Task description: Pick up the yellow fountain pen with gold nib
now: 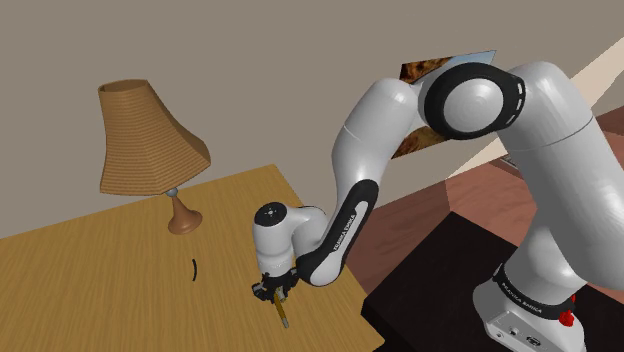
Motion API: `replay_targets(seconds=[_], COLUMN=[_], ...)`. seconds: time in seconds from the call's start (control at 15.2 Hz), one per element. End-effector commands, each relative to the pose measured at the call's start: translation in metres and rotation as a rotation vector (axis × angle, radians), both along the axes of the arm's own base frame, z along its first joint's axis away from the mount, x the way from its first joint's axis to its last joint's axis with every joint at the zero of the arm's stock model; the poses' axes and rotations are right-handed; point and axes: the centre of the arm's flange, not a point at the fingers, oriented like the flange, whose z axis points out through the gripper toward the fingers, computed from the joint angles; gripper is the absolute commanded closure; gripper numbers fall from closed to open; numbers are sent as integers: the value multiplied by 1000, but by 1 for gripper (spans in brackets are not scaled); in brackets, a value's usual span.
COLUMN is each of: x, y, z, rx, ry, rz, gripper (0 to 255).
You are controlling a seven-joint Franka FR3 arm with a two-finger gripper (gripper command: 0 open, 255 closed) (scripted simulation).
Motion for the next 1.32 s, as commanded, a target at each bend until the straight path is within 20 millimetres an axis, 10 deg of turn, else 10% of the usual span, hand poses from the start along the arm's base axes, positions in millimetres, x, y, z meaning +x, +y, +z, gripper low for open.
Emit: replay_targets(seconds=[0.0, 1.25], x=[0, -1], y=[0, -1], z=[0, 79], rx=[0, 0], ry=[0, 0], rz=[0, 0], gripper=[255, 255])
